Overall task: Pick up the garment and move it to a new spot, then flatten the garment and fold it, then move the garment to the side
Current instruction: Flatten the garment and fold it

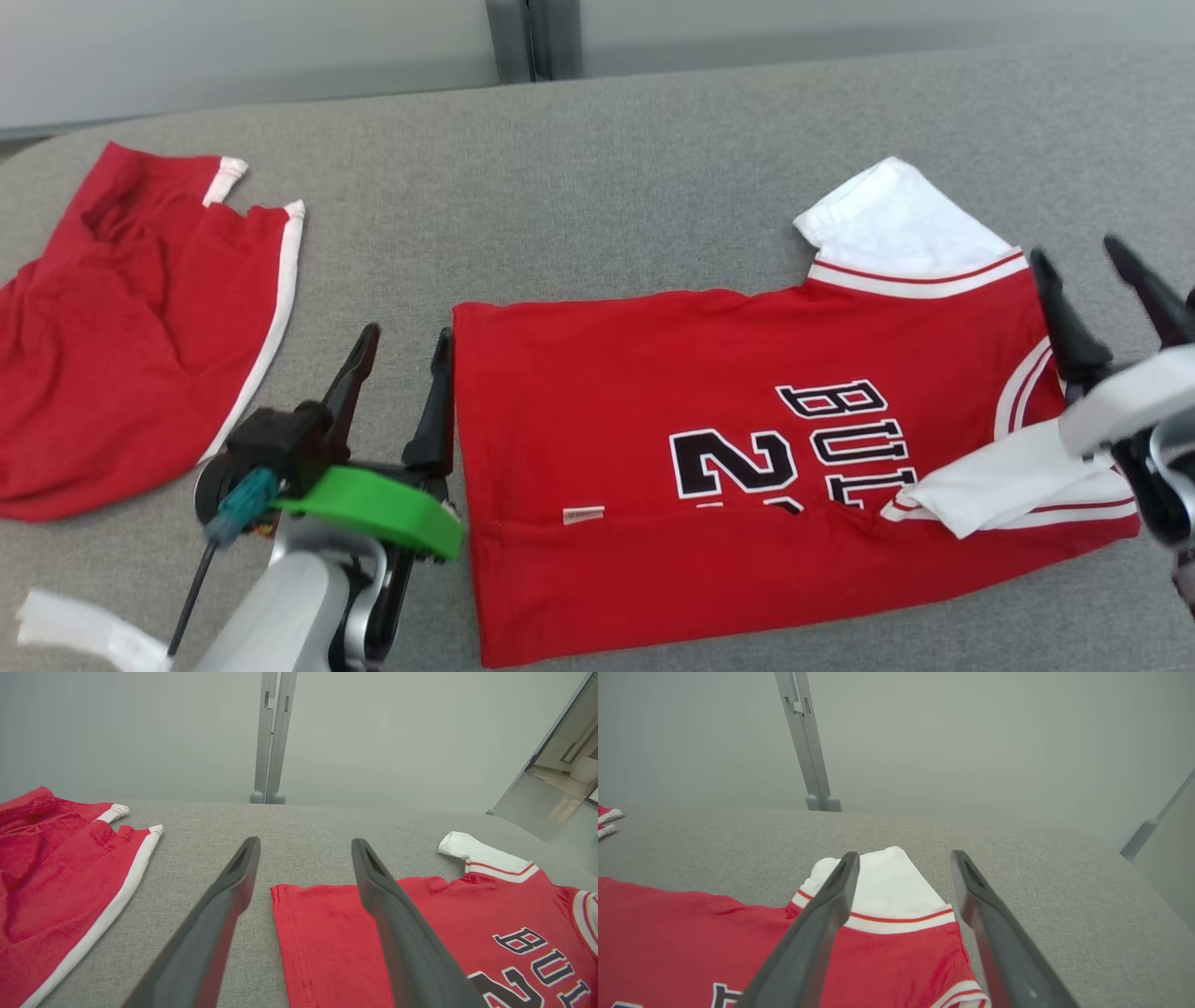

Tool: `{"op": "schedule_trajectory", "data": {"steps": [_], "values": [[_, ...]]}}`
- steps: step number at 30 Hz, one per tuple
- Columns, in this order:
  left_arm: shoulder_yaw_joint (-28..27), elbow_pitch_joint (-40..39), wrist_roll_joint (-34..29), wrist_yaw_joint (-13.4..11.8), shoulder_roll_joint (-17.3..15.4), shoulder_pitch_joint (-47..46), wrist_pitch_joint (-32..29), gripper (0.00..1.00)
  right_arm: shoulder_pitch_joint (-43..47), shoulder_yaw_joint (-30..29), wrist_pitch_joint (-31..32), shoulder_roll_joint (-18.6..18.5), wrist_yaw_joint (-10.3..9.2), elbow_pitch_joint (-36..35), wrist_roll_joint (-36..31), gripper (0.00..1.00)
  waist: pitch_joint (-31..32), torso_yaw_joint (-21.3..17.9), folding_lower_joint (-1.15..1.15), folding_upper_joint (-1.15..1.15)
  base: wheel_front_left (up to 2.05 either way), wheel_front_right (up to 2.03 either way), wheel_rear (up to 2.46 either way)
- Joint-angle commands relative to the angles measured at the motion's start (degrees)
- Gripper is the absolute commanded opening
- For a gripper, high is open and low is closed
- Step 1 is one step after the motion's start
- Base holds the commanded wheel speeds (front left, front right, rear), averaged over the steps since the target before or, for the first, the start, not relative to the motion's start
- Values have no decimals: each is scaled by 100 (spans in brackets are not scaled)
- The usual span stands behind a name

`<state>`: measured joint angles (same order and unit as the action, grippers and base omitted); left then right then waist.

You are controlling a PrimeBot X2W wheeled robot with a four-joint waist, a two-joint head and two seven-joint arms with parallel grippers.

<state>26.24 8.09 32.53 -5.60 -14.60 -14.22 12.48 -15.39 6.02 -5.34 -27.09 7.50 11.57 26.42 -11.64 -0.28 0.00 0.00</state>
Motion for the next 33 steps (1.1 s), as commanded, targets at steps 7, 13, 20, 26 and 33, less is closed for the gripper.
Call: {"op": "schedule_trajectory", "data": {"steps": [7, 13, 20, 26, 33], "values": [[361, 427, 130, 390, 32, -1296, -1334, 100, -1687, 523, 1440, -297, -2, 281, 150, 100, -1370, 244, 0, 0, 0, 0, 0], [559, 702, 100, 564, 103, -2009, -1975, 100, -2746, 898, 2241, -587, -3, 1072, 33, 100, -1754, 502, 0, 0, 0, 0, 0], [814, 996, 153, 760, 288, -2351, -2318, 100, -3203, 1182, 2463, -599, -2, 1762, 337, 100, -1894, 765, 0, 0, 0, 0, 0], [877, 1092, 193, 857, 306, -2448, -2364, 100, -3495, 1244, 2402, -685, -3, 2170, 308, 100, -1964, 833, 0, 0, 0, 0, 0], [974, 1143, 211, 965, 347, -2607, -2393, 100, -3671, 1374, 2705, -722, -4, 2443, 388, 100, -2013, 831, 0, 0, 0, 0, 0]]}}
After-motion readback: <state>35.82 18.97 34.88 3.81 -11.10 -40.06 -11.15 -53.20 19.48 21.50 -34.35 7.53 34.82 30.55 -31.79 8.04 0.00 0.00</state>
